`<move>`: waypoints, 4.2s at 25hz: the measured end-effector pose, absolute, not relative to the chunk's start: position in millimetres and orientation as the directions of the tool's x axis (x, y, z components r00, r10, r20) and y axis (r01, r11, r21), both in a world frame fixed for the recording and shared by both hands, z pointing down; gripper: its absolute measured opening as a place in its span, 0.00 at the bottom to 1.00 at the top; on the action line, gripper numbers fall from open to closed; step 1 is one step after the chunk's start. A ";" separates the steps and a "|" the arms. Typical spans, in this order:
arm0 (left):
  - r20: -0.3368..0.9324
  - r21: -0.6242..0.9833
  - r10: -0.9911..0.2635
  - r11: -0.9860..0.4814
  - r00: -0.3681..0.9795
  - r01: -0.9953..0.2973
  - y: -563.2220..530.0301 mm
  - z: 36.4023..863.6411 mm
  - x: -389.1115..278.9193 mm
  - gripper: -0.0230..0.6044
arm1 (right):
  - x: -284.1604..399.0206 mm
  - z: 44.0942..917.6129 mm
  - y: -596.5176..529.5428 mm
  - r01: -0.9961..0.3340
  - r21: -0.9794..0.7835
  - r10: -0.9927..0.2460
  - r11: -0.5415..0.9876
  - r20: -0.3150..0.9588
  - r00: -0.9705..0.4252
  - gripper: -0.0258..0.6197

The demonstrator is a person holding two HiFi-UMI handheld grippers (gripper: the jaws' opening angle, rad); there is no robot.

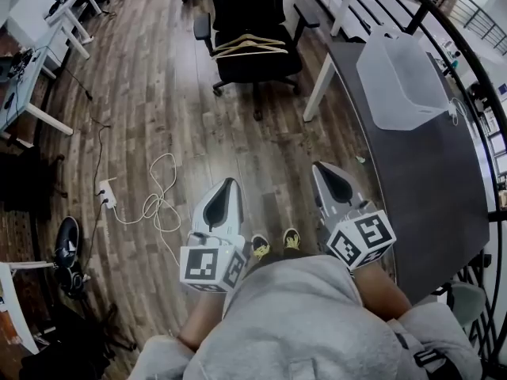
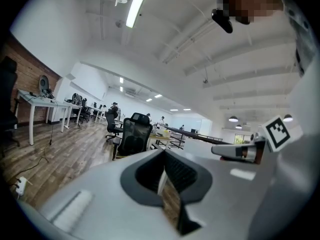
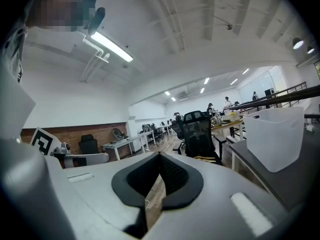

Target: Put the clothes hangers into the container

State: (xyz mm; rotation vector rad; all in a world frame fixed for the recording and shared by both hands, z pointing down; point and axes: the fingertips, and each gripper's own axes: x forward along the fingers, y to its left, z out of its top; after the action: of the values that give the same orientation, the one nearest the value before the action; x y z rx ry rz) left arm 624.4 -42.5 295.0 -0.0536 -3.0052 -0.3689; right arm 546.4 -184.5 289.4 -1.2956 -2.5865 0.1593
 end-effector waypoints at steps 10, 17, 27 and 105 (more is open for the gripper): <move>0.107 0.262 0.006 0.964 -0.994 0.034 -15.7 299.5 638.6 0.05 | 562.6 283.4 -156.9 0.782 -0.173 0.800 0.599 0.151 -0.580 0.04; 0.094 0.252 -0.010 0.968 -0.995 0.014 -12.6 302.8 627.8 0.05 | 558.0 290.1 -147.4 0.794 -0.166 0.811 0.585 0.141 -0.568 0.04; 0.100 0.210 -0.013 0.978 -0.995 0.008 5.1 303.8 583.6 0.05 | 510.5 298.4 -124.9 0.805 -0.177 0.824 0.566 0.127 -0.552 0.04; 0.250 0.231 -0.005 0.971 -0.968 0.055 172.8 336.4 96.8 0.05 | 35.1 348.4 28.0 0.769 -0.311 0.830 0.558 0.225 -0.511 0.04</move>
State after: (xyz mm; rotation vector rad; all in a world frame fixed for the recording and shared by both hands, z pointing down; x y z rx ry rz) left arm 96.8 172.8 336.4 -0.0368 -2.8691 -0.3460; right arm 35.1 28.0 348.4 -1.3091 -2.4496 0.2425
